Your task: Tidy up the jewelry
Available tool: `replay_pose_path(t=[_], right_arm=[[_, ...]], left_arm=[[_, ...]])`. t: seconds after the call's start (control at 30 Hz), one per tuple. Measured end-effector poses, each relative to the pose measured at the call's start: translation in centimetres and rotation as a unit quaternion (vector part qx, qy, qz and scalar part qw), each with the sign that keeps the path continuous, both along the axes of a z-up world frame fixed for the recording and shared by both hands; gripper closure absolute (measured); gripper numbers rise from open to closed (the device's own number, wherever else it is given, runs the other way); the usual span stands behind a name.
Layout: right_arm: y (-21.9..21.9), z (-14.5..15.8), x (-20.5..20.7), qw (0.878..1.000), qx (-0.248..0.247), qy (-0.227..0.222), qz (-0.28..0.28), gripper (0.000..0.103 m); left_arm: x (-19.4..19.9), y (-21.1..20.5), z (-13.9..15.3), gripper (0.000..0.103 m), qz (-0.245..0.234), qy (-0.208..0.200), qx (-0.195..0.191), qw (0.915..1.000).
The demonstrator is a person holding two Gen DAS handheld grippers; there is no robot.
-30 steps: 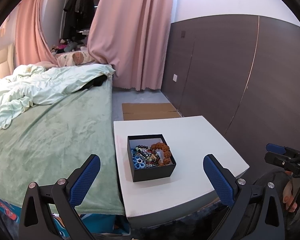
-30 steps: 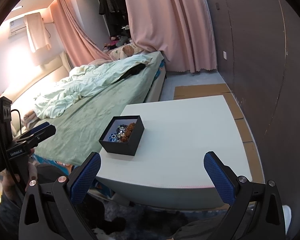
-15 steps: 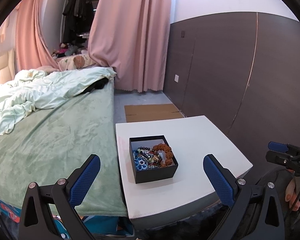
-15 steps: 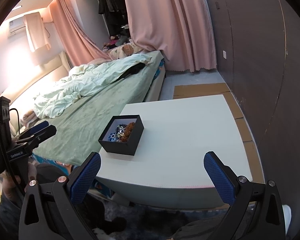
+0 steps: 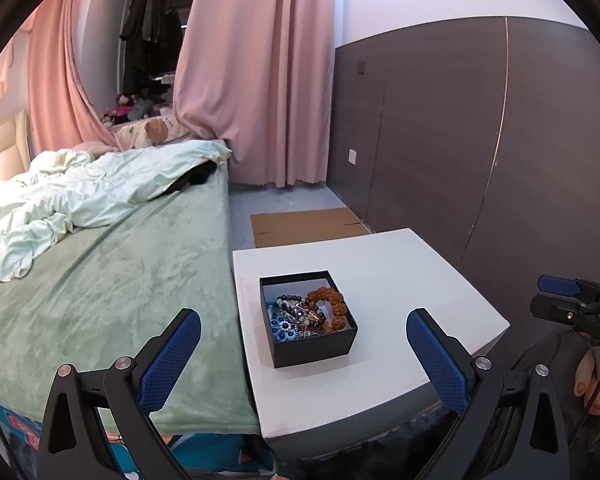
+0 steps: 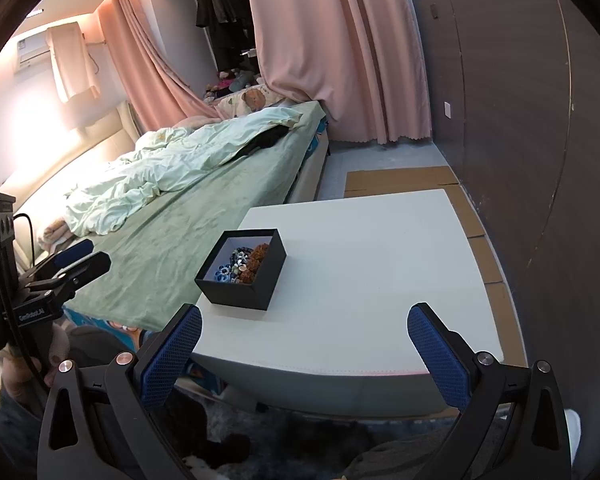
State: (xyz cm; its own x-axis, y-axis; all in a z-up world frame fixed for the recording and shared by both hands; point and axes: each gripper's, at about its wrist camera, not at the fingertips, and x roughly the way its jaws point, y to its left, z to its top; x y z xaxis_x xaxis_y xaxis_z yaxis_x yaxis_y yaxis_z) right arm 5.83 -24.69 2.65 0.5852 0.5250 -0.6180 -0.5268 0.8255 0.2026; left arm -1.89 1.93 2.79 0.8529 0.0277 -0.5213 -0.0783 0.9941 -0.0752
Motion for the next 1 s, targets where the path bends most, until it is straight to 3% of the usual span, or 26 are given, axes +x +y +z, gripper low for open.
replay_pose_path(t=[1.0], right_arm=[[0.09,-0.37,0.07,1.0,-0.01,-0.001,0.0,0.0]], left_arm=[[0.04,0.16,0.53,0.0,0.008,-0.001,0.015,0.9999]])
